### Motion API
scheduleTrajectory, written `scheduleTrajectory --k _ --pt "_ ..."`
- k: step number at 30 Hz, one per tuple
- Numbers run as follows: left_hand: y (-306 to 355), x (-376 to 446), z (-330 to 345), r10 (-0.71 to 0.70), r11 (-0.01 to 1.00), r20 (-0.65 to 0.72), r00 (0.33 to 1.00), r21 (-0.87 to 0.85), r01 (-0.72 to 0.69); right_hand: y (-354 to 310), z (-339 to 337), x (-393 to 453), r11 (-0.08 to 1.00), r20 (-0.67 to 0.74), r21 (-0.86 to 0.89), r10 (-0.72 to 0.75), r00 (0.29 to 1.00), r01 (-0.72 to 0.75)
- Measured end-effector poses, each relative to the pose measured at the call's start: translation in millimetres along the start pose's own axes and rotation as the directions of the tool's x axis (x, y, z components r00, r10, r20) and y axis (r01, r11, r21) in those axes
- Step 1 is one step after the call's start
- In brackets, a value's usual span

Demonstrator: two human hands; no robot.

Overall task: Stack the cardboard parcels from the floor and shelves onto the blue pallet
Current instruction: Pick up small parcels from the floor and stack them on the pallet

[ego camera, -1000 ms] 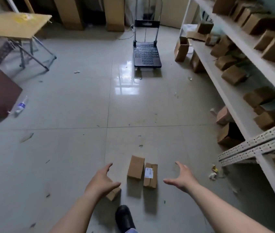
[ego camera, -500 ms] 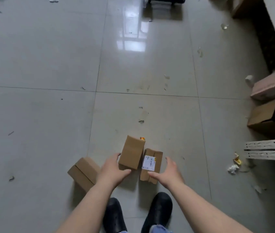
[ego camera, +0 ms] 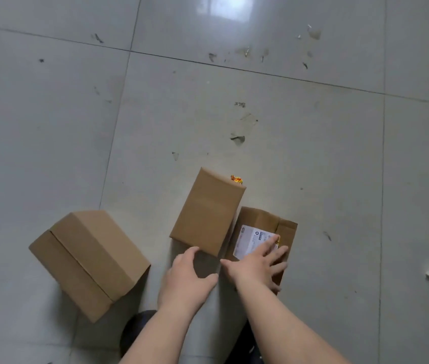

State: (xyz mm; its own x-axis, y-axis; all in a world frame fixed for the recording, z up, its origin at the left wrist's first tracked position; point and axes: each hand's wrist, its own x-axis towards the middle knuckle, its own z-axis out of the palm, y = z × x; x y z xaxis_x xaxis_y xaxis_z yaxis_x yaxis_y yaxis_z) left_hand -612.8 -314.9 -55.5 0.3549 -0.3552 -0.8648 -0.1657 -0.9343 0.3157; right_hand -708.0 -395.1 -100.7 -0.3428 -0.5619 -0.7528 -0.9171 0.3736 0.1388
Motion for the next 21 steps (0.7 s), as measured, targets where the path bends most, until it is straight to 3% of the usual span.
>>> scheduleTrajectory --k 4,8,10,13,17,19,21 --pt "2 1 13 0.048 0.999 0.039 0.998 -0.026 -0.047 15 -2 18 0.997 -0.154 0.075 0.022 0.988 -0.011" --pt "18 -1 15 0.11 0.994 0.04 0.993 0.011 -0.11 27 -7 21 0.996 -0.136 0.075 -0.044 0.99 0.054" --pt "31 -5 10 0.212 0.96 0.016 0.977 0.183 -0.212 32 -20 13 0.991 -0.142 -0.009 -0.134 0.981 0.134" --pt "56 -21 -6 0.392 0.769 0.081 0.916 0.517 -0.375 39 -53 -13 0.914 -0.074 -0.252 -0.345 0.936 0.317" --pt "100 -61 -48 0.479 0.481 0.22 0.85 0.744 -0.464 37 -126 -68 0.671 0.122 -0.434 -0.617 0.777 0.601" --pt "128 -98 -81 0.462 0.436 0.211 0.861 0.792 -0.428 30 -175 -103 0.555 0.241 -0.41 -0.699 0.673 0.724" --pt "148 -136 -112 0.534 0.443 0.115 0.837 0.806 -0.393 19 -221 -141 0.462 0.294 -0.38 -0.761 0.578 0.802"
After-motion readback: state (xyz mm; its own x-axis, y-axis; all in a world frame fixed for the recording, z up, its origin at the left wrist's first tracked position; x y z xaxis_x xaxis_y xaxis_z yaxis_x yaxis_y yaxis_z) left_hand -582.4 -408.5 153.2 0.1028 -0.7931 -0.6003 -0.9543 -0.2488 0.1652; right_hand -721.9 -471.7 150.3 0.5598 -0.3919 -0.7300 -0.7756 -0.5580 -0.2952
